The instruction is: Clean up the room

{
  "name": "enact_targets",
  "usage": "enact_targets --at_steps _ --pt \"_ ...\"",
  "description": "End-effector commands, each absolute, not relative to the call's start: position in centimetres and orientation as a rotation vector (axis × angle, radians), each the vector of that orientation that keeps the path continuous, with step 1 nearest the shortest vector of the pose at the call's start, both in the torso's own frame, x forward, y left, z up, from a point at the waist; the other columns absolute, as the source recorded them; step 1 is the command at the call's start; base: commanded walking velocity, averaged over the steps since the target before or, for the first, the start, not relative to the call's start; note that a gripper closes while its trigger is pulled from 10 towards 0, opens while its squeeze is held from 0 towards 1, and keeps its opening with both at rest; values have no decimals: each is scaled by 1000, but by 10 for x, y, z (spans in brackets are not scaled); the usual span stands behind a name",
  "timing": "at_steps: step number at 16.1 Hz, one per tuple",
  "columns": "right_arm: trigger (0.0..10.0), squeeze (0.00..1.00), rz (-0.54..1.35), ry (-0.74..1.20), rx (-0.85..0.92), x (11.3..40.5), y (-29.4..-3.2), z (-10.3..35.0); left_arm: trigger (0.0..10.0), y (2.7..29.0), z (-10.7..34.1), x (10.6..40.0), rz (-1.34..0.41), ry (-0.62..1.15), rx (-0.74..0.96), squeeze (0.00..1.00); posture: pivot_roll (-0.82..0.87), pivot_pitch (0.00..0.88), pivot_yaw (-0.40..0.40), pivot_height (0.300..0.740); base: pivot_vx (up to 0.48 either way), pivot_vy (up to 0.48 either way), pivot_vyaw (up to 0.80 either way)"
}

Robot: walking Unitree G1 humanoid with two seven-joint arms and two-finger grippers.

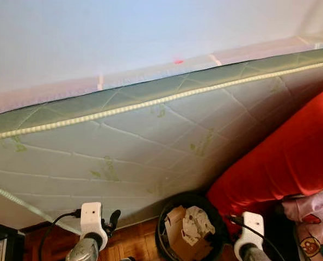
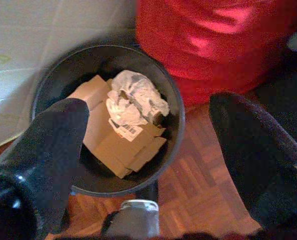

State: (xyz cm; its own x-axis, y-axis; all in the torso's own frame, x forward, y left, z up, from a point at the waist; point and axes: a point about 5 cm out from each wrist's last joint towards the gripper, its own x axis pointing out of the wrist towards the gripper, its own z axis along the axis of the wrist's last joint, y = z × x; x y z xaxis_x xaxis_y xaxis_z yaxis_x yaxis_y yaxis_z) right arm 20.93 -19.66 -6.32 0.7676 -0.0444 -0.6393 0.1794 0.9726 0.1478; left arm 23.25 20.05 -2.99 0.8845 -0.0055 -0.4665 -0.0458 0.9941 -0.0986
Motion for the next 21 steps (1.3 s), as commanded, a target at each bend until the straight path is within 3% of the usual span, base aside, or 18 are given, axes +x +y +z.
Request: enact_targets --at_steps 1,7,21 --pt "10000 0 -153 724 218 199 -201 -69 10000 205 -42 221 45 555 -107 0 120 91 -17 740 0 0 0" --pt "10000 0 -189 757 133 189 -211 -72 10000 208 -70 190 72 752 -115 0 116 41 -24 740 0 0 0" --pt "10000 0 -148 879 187 169 -196 -87 10000 207 -84 169 92 864 -99 0 113 0 -14 740 0 0 0"
